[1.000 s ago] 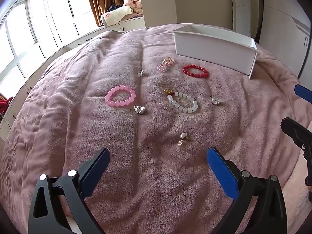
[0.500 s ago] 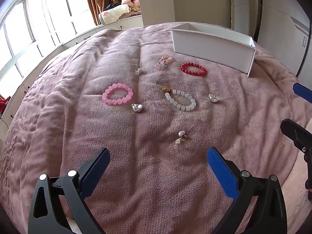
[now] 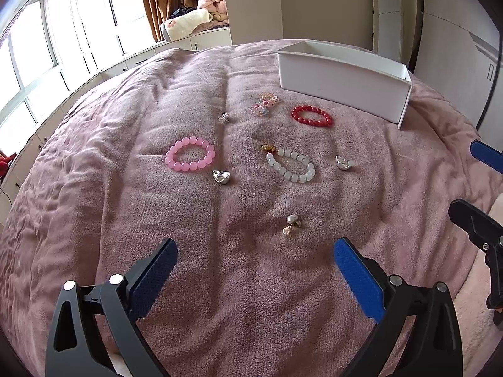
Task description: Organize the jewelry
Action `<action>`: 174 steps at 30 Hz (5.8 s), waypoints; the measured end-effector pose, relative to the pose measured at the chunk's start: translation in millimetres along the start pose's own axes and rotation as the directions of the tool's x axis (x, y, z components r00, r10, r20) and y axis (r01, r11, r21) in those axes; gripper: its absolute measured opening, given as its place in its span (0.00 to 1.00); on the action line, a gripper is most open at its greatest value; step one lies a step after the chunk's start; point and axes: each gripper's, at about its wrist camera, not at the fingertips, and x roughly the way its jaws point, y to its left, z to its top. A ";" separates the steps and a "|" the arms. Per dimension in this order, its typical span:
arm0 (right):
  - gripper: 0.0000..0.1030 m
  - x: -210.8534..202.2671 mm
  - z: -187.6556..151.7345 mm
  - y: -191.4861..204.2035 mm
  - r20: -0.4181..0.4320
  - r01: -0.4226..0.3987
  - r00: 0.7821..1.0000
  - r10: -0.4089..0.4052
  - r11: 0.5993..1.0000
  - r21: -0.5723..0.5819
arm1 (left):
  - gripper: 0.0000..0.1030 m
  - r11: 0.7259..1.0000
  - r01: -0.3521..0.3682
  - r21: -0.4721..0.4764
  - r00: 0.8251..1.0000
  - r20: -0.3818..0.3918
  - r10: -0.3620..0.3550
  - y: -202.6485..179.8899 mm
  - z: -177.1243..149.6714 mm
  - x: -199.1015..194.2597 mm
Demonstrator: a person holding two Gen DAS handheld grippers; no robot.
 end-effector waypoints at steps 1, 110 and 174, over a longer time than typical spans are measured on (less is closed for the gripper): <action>0.96 0.0 0.0 -0.2 0.000 -0.001 1.000 0.001 1.000 0.001 | 0.98 1.000 -0.002 -0.001 1.000 0.001 0.002 0.1 0.4 -0.1; 0.60 279.3 89.4 -76.0 -0.252 -0.132 0.962 0.102 0.986 -0.104 | 0.92 0.993 -0.119 0.024 0.962 -0.245 0.121 120.7 109.3 161.1; 0.10 121.3 168.4 -237.3 0.105 -0.083 0.992 0.064 0.979 0.187 | 0.16 0.933 0.307 -0.189 0.940 0.212 -0.267 -57.1 299.3 81.7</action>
